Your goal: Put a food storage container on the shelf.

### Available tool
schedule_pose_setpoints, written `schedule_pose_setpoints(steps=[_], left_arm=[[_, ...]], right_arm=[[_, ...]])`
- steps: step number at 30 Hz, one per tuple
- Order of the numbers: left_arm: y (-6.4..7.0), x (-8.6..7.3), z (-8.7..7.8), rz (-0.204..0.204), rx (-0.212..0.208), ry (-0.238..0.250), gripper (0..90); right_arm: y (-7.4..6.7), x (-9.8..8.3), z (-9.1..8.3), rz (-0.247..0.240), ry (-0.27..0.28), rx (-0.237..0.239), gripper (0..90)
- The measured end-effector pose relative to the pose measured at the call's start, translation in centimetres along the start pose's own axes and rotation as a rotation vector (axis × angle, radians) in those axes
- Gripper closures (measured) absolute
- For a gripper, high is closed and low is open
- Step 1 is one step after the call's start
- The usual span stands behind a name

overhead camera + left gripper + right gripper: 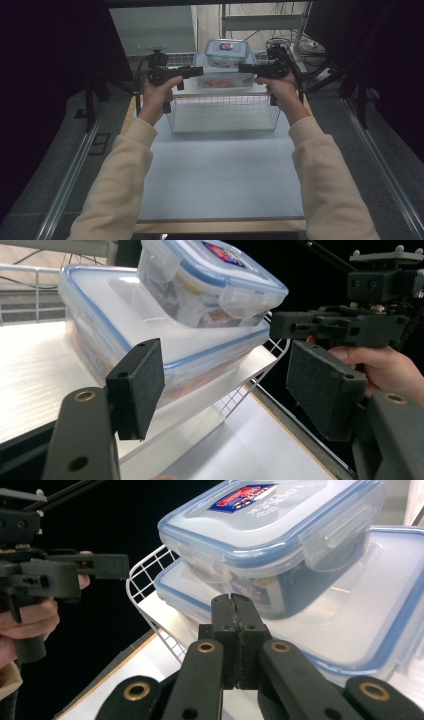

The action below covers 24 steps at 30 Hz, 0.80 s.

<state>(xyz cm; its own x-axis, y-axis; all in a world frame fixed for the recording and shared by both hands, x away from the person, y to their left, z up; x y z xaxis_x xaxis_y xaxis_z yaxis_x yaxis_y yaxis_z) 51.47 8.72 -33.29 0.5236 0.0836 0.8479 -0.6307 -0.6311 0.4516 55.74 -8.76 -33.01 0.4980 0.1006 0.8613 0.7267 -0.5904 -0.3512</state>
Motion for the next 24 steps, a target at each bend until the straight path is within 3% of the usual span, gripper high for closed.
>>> schedule_pose_setpoints(steps=[15,24], left_arm=[[-1.0,-0.7,0.1,-0.01,-0.007,-0.008,29.3],[-1.0,-1.0,0.0,-0.009,-0.009,-0.005,28.9]], right_arm=[[1.5,0.9,0.6,0.039,0.036,-0.033,89.6],[0.8,0.6,-0.1,0.032,0.039,-0.017,89.6]])
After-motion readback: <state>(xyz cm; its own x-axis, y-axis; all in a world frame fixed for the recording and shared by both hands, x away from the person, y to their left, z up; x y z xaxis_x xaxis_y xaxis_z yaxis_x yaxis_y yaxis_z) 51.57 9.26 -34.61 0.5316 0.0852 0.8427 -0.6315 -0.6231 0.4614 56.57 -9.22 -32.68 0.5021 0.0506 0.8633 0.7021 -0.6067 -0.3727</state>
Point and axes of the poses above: each handheld gripper's, and its own axes: z roughly forward along the jaws, x roughly out of its top, y roughly to its right, the point moved 10 cm from there along z, roughly forward along the jaws, and after that the axes turned 1 degree about z, right-handed, at the moved point
